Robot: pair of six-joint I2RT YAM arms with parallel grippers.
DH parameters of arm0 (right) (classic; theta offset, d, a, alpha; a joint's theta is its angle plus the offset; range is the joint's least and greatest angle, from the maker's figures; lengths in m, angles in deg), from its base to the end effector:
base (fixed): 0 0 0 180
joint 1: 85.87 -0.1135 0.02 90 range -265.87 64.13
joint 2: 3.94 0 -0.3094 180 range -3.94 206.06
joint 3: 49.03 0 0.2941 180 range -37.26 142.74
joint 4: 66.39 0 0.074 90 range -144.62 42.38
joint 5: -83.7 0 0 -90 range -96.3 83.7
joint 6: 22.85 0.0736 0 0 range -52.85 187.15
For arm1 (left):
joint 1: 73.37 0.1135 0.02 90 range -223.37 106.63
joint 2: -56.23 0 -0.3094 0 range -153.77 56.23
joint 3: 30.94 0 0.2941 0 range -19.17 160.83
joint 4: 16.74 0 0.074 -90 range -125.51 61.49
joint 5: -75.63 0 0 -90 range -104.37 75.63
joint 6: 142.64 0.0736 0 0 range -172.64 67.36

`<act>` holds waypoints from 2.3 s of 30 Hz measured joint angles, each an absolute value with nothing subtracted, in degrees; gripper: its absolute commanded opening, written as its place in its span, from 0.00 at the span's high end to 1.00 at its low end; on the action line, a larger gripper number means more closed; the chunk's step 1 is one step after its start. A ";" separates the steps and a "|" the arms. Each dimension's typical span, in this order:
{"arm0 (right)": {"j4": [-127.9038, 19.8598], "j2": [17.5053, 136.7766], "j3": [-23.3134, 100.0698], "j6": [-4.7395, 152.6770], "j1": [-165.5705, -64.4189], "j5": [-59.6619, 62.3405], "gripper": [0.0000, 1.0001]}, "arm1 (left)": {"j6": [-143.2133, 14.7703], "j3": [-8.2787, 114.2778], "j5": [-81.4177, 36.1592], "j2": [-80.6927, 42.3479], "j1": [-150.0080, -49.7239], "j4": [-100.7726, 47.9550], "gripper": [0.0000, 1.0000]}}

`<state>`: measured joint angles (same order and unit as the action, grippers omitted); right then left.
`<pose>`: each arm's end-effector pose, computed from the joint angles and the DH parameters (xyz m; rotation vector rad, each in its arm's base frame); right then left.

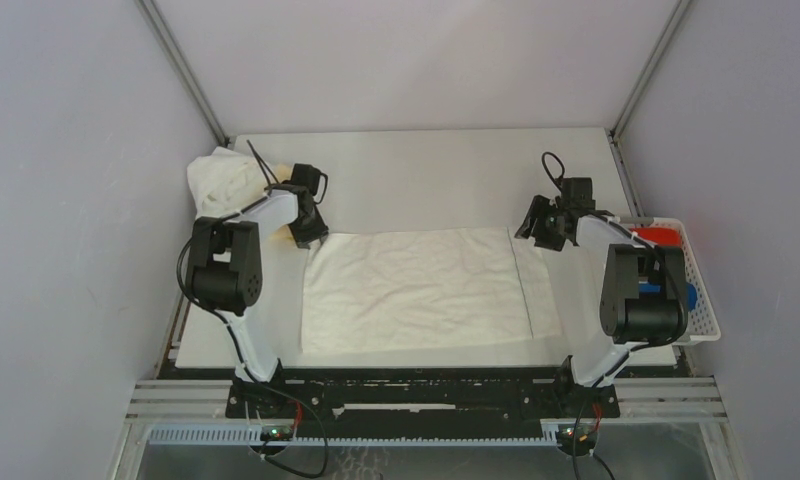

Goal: Roll the towels
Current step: Fold the towel at the center of the board.

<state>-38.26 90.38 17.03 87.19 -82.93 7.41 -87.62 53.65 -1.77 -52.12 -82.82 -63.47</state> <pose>0.3833 -0.0022 0.1616 0.4198 2.5326 0.4202 0.4320 -0.0556 0.1512 -0.6569 2.6637 0.1021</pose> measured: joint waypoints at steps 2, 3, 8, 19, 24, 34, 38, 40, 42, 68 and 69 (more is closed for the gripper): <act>-38.63 90.95 17.05 87.16 -83.06 8.68 0.45 | -87.65 53.65 -1.77 -51.99 -82.82 -63.63 0.59; -38.67 91.26 17.05 87.12 -83.15 8.99 0.46 | -87.65 53.65 -1.77 -51.95 -82.82 -63.67 0.59; -37.43 92.02 19.43 85.61 -83.19 7.09 0.48 | -87.76 53.65 -1.57 -51.36 -82.82 -63.89 0.56; -34.87 100.77 30.71 79.43 -83.39 -0.94 0.56 | -88.10 53.65 -1.07 -47.20 -82.40 -65.55 0.53; -32.49 103.63 30.86 76.80 -83.78 -1.31 0.57 | -88.08 53.65 -1.07 -46.92 -82.34 -65.92 0.53; -29.62 107.04 35.84 72.24 -86.16 -3.12 0.61 | -88.08 53.65 -1.13 -46.92 -82.34 -66.10 0.53; -27.94 108.48 38.01 70.68 -87.93 -5.44 0.63 | -88.08 53.65 -1.18 -46.92 -82.34 -66.12 0.54; -27.26 108.83 38.58 70.29 -88.30 -6.16 0.65 | -88.08 53.65 -1.18 -46.92 -82.34 -66.14 0.53; -26.74 108.87 38.71 69.98 -88.44 -6.47 0.68 | -88.08 53.65 -1.20 -46.92 -82.34 -66.14 0.53; -25.69 108.92 39.12 65.92 -84.79 -14.38 0.93 | -87.58 60.75 -4.52 -51.82 -84.79 -66.16 0.52; -25.67 108.92 39.12 65.81 -84.87 -14.64 0.93 | -87.56 61.58 -4.52 -52.54 -85.25 -66.01 0.52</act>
